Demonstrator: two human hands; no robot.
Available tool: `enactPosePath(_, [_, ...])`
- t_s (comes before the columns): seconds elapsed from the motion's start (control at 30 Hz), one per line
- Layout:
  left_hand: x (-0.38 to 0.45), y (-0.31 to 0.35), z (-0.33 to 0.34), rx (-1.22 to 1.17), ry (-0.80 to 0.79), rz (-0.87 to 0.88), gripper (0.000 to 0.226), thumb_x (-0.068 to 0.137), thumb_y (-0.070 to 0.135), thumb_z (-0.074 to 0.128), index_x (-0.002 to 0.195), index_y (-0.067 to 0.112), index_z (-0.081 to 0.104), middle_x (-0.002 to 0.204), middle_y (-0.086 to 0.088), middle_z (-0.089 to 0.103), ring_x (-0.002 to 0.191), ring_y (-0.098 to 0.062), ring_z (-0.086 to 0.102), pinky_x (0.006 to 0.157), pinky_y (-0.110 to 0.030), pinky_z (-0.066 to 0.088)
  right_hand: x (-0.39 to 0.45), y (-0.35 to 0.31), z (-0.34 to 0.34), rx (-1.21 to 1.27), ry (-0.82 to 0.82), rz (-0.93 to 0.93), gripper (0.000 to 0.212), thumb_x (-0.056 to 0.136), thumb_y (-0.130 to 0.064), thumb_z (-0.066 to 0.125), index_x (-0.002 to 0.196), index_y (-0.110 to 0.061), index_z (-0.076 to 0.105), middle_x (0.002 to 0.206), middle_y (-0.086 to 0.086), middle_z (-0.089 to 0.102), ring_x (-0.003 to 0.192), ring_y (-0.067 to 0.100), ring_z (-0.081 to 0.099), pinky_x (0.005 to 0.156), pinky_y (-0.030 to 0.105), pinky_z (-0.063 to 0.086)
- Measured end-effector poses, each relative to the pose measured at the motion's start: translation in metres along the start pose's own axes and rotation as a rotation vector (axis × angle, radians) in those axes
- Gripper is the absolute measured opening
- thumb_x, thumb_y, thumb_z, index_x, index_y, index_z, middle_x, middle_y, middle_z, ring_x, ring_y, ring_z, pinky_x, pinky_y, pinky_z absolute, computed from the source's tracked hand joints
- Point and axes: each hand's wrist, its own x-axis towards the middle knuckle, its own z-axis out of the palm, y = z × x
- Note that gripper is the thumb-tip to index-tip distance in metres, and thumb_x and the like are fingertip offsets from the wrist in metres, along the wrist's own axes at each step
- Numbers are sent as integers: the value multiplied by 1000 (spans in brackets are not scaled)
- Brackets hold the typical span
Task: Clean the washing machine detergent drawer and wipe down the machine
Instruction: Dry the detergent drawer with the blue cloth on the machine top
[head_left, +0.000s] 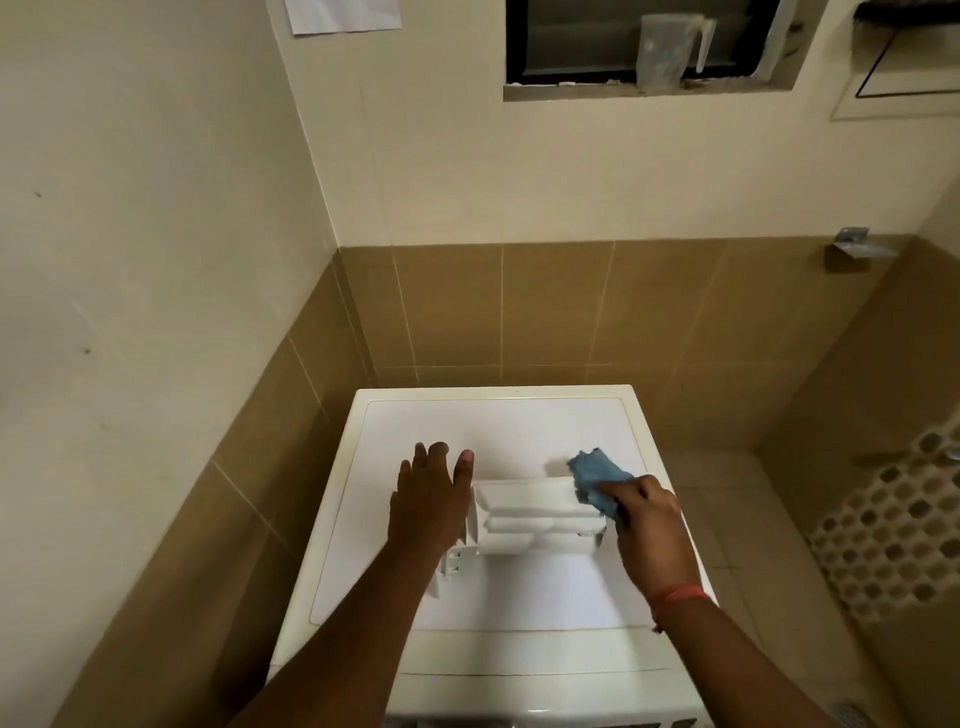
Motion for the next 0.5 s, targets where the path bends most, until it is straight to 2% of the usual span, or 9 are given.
enactPosePath(0.07, [-2,2,-2,-84,-24,-12,62,97,63,21,142,24,36,142,-12,52,126,-32,52,102,-44,45,5,-5,-4,312,-7,252,46,84,15,49,100,-22,71,94,6,56,78,26,59,70,29,47])
enactPosePath(0.1, [-3,3,-3,-107,-45,-22,56,99,60,21,141,25,35,130,-13,60,115,-32,59,95,-40,47,8,-10,-4,492,-8,387,45,88,13,43,95,-22,69,90,10,58,69,27,57,63,29,46])
enactPosePath(0.17, [-6,5,-9,-147,-62,-22,51,100,58,21,137,25,35,112,-13,67,100,-31,64,85,-37,48,16,-13,1,793,1,599,38,91,8,38,91,-16,67,72,18,58,55,29,51,49,31,41])
enactPosePath(0.2, [-8,5,-11,-166,-55,-15,50,100,58,21,135,25,35,110,-11,67,98,-30,64,84,-36,48,19,-11,5,890,4,658,34,90,6,38,92,-12,66,67,21,56,54,31,49,46,33,39])
enactPosePath(0.3, [-10,2,-11,-223,44,36,40,101,53,28,126,25,40,111,-6,66,95,-26,65,81,-36,52,26,-7,4,992,2,725,31,88,11,35,103,-1,60,70,26,55,57,37,50,47,35,38])
enactPosePath(0.4, [-13,0,-5,-356,138,100,19,102,41,37,114,27,43,108,-4,61,84,-20,62,68,-36,57,21,-6,-6,1091,-28,688,33,90,14,34,101,-3,60,78,24,63,64,37,61,57,35,47])
enactPosePath(0.5, [-21,-2,6,-448,185,154,4,103,26,43,107,26,43,108,-2,54,90,-14,60,77,-40,60,7,5,-2,1102,-51,667,32,92,14,38,98,-7,63,97,21,65,83,33,62,73,41,50])
